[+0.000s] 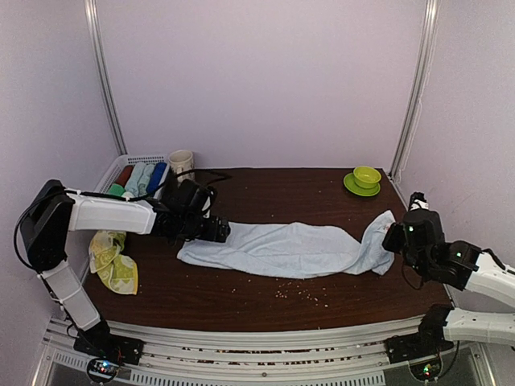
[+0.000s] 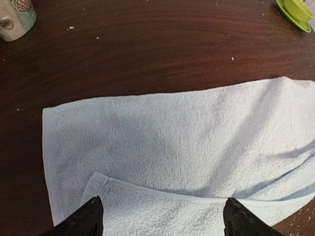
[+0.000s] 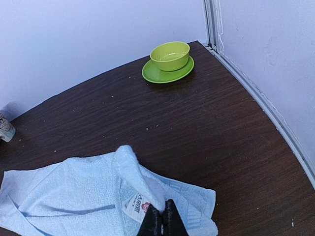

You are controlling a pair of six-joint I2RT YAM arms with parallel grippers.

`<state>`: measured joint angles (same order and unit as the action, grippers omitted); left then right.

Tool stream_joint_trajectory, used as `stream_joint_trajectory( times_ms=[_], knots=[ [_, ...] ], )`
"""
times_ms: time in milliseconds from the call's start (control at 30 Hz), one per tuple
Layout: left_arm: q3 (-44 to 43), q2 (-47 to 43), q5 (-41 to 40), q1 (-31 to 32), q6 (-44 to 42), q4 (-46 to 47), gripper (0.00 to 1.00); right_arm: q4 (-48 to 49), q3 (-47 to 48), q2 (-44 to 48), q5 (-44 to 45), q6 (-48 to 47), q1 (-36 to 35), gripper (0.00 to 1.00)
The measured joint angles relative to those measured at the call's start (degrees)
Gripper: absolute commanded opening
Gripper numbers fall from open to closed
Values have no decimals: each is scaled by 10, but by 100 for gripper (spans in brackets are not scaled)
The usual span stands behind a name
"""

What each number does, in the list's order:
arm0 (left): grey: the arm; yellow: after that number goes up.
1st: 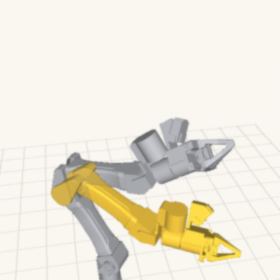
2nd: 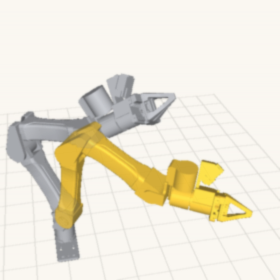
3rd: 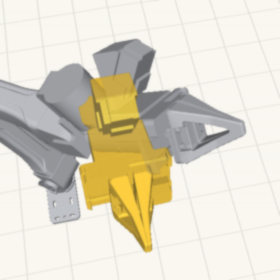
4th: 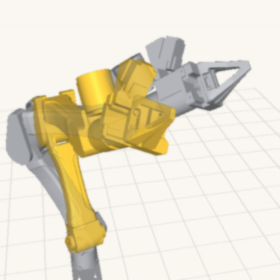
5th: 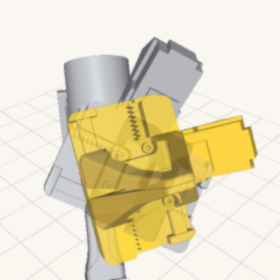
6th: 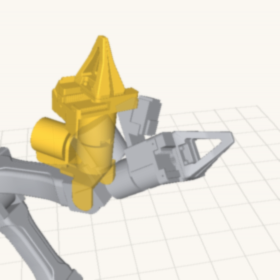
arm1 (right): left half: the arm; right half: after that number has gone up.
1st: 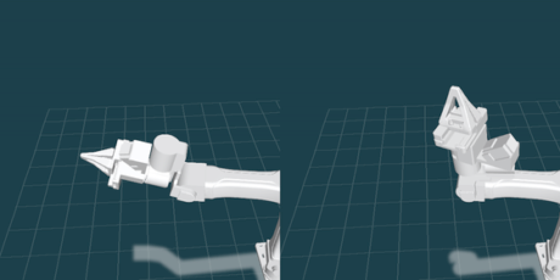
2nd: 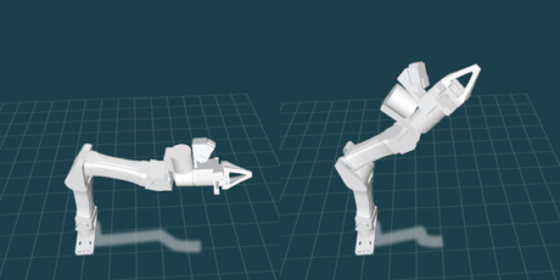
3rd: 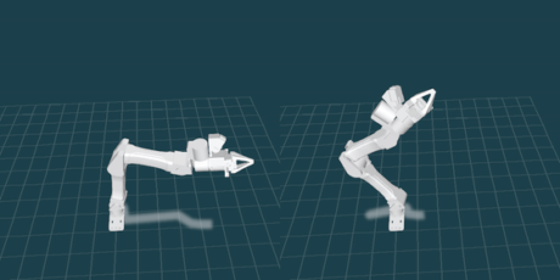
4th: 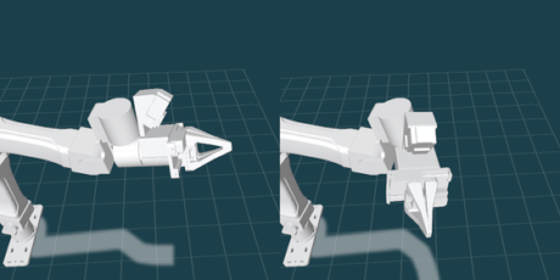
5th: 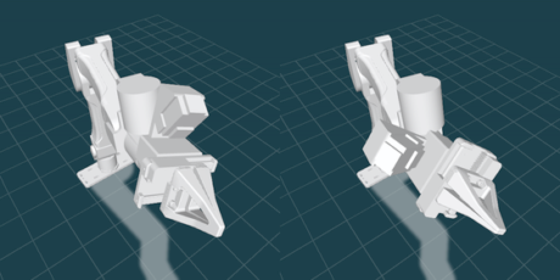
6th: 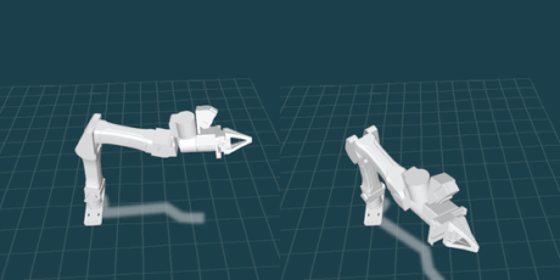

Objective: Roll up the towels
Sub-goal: Flatten out the towel at the center of the board.

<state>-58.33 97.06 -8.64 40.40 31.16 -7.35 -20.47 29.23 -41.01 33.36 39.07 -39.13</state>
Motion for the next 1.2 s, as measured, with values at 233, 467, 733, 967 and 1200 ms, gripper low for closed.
stream_joint_trajectory(
  times_ms=[233, 467, 733, 967, 1200],
  knots=[
    [19, 5, 10, -4, -5, -9, 85, 21, -16, 0, -11, -1, 0, 0],
    [33, 12, 49, -57, -21, 0, 78, 25, -26, 1, -19, -1, 0, 0],
    [33, 56, 111, -98, -43, 14, 71, 25, -26, 12, -21, -1, 0, 0],
    [31, 68, 144, -107, -53, 22, 64, 25, -26, 16, -26, -1, 0, 0],
    [31, 73, 158, -107, -56, 35, 53, 26, -26, 19, -27, -1, 0, 0]
  ],
)
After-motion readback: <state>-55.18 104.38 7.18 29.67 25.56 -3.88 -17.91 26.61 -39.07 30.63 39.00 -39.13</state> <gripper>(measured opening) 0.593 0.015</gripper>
